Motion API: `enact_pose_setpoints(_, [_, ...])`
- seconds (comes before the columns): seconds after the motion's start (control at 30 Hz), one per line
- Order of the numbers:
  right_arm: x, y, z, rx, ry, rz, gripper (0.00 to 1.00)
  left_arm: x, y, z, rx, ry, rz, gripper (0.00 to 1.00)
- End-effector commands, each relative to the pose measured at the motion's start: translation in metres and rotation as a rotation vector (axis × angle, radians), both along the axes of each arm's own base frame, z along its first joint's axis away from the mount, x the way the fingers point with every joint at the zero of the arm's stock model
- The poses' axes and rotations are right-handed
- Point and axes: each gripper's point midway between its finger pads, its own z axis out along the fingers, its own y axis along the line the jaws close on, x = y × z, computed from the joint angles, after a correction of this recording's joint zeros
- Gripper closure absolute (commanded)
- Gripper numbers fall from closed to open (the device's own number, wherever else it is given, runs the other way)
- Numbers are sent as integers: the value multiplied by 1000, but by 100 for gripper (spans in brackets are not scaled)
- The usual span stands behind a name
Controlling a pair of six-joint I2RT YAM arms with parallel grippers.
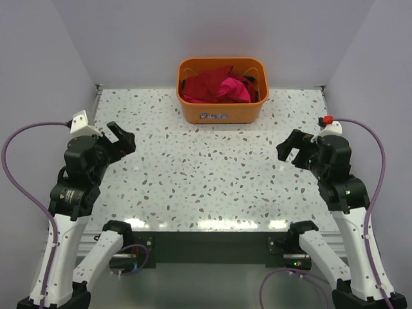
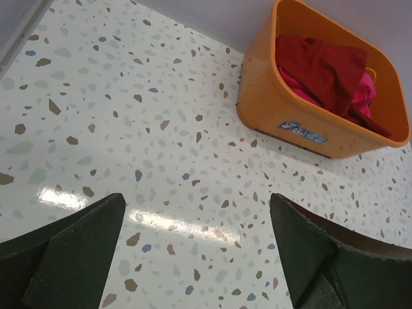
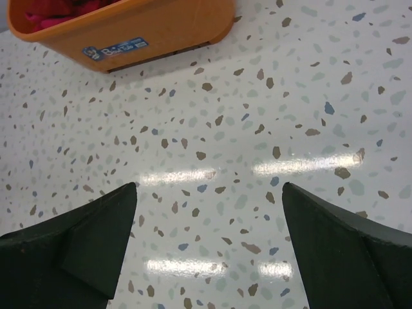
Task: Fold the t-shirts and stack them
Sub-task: Grab the tshirt from the pile
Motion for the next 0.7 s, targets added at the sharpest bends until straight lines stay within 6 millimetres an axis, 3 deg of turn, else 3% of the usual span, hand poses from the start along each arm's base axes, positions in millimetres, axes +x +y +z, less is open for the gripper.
enact_pose_setpoints(0.0, [9,18,14,3,-88,119,1,5,0,3,-7,-13,7,0])
enact_pose_setpoints(0.1, [18,30,22,4,-128,196,1,10,1,-4,-6,6,19,0])
enact_pose_setpoints(0.17, [27,54,43,55,-196,315,1,15,1,-10,-1,22,25,0])
enact_pose_setpoints(0.23, [48,75,41,88,-159,400,1,22,-1,-15,4,35,18,0])
enact_pose_setpoints(0.27, [58,80,54,75,-172,399,1,24,-2,-16,6,36,17,0])
enact_pose_setpoints(0.3, [79,87,39,32,-120,402,1,27,-1,-16,8,33,23,0])
enact_pose_setpoints(0.33, [81,109,39,-8,-118,450,1,31,-1,-20,14,46,25,0])
enact_pose_setpoints(0.37, [96,115,56,-44,-150,437,1,33,-1,-22,19,54,27,0])
enact_pose_setpoints(0.4, [105,125,60,-80,-158,452,1,37,-1,-25,29,66,29,0])
enact_pose_setpoints(0.43, [129,136,37,-99,-90,464,1,38,-1,-27,34,71,27,0])
enact_pose_setpoints(0.47, [146,142,61,-108,-137,460,1,40,-1,-29,38,76,26,0])
enact_pose_setpoints(0.5, [158,144,58,-139,-115,447,1,43,-2,-33,45,87,19,0])
enact_pose_setpoints(0.53, [187,153,22,-177,-28,441,1,45,-2,-35,52,95,15,0])
enact_pose_setpoints(0.57, [205,156,48,-192,-80,421,1,45,-2,-38,57,107,18,0])
enact_pose_setpoints(0.6, [222,149,36,-240,-38,359,2,48,0,-41,64,118,31,0])
enact_pose_setpoints(0.63, [245,153,6,-273,22,336,2,48,1,-42,69,121,33,0])
enact_pose_setpoints(0.67, [263,155,25,-288,-27,311,2,49,2,-43,79,126,34,0])
